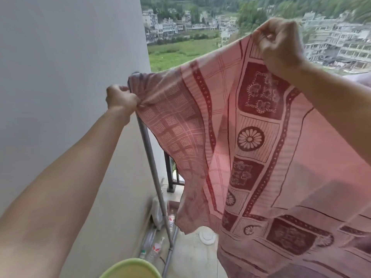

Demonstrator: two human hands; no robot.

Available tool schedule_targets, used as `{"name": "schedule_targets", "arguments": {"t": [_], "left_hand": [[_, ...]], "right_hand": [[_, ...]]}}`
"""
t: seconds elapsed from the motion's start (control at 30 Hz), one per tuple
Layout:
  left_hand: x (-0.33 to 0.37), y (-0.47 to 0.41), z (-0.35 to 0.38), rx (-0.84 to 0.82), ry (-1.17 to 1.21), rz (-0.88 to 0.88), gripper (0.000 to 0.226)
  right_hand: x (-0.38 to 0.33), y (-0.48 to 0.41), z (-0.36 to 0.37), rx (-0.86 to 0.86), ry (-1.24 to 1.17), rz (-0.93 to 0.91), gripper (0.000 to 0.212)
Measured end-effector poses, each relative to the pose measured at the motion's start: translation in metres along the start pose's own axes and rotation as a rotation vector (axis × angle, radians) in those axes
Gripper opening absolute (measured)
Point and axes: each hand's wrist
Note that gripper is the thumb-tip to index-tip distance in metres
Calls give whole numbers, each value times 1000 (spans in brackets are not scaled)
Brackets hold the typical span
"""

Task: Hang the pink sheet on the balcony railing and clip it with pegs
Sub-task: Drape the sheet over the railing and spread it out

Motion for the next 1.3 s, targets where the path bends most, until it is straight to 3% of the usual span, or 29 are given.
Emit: {"name": "schedule_targets", "arguments": {"t": [0.1,0.17,0.23,0.3,0.4,0.5,0.57,0.7,0.9,1.0,1.07,1.17,1.3], "left_hand": [[-30,24,-25,-178,-89,-39,29],[-53,41,-40,-192,-242,-45,17],[-68,58,-49,-203,-408,-86,4],[-70,69,-55,-242,-405,-161,3],[-47,73,-57,-342,-90,-236,11],[-16,93,-10,-393,175,-171,12],[-1,89,7,-284,271,-126,17],[12,60,24,52,364,-103,24],[39,-6,20,224,424,-103,25],[54,-21,34,307,420,-125,24],[52,-30,49,311,367,-177,18],[44,-34,88,311,146,-166,34],[49,-43,102,176,-117,-160,41]], "right_hand": [[4,14,5,-377,37,64,25],[4,28,12,-503,-9,76,32],[0,39,20,-505,49,4,36],[-5,45,24,-406,131,-79,29],[-2,50,22,-294,178,-137,20],[39,65,0,-268,241,-133,36],[52,70,-4,-284,264,-97,41],[76,63,-10,-223,229,-42,26],[98,33,-19,-95,294,159,26],[96,25,-16,-307,312,280,27],[95,26,-9,-399,289,260,40],[118,33,-15,-401,408,175,56],[134,31,-22,-450,433,169,66]]}}
Point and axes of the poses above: each hand's wrist, its own y-axis away from the middle knuckle, its own z-axis out of the palm, x = y × z, and after that the axes turned 5 degrees about -x, right-handed
